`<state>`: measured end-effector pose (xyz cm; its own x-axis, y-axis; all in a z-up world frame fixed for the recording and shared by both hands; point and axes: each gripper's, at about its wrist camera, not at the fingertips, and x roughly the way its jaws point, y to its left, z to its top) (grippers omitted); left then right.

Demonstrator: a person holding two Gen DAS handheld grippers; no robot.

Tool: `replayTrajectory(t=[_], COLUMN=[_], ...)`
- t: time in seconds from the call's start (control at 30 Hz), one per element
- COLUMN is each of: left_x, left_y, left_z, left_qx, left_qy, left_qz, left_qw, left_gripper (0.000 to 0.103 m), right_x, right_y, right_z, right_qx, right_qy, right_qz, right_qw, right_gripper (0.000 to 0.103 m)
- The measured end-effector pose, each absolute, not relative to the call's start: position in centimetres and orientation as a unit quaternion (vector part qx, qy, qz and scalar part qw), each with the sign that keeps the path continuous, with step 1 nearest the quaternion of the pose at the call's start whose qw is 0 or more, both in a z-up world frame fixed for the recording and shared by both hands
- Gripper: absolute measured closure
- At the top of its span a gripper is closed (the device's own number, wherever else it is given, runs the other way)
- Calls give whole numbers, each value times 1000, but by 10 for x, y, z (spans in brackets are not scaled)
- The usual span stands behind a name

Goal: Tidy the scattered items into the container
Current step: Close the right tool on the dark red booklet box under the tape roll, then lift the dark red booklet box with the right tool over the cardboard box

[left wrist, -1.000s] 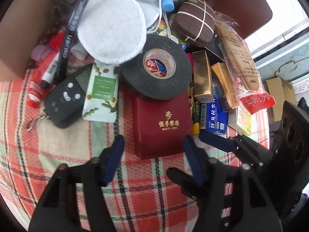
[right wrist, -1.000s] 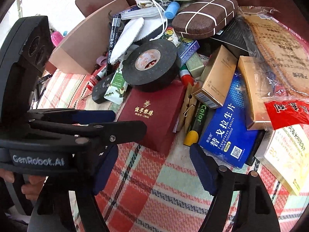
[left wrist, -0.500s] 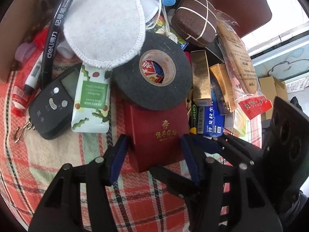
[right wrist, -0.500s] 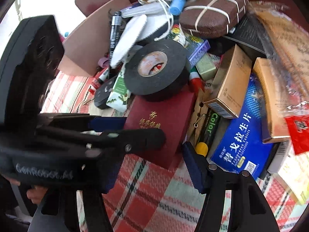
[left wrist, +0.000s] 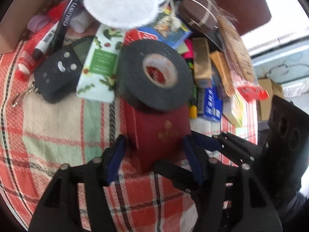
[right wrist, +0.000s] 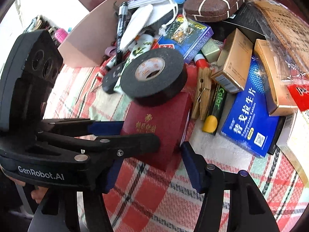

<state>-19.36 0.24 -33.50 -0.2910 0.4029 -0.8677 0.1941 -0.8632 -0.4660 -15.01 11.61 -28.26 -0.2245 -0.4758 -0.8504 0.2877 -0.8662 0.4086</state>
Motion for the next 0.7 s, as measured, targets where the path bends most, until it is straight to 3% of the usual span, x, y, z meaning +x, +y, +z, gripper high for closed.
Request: replayTrajectory(t=[0.17, 0.47, 0.7], left_x=[-204, -177, -177], left_y=[11, 28, 25], left_z=[-334, -326, -291], left_qx=[-590, -622, -593], left_qy=[-252, -253, -249], left_qz=[763, 738, 763], left_qw=[77, 71, 71], left_gripper=[35, 37, 38], right_x=[-160, -146, -137], right_y=[113, 111, 112], right_z=[-284, -285, -255], right_qx=[576, 605, 574], right_qy=[-77, -75, -57], right_qz=[-777, -752, -776], right_qw=[244, 252, 256], right_gripper=[35, 36, 36])
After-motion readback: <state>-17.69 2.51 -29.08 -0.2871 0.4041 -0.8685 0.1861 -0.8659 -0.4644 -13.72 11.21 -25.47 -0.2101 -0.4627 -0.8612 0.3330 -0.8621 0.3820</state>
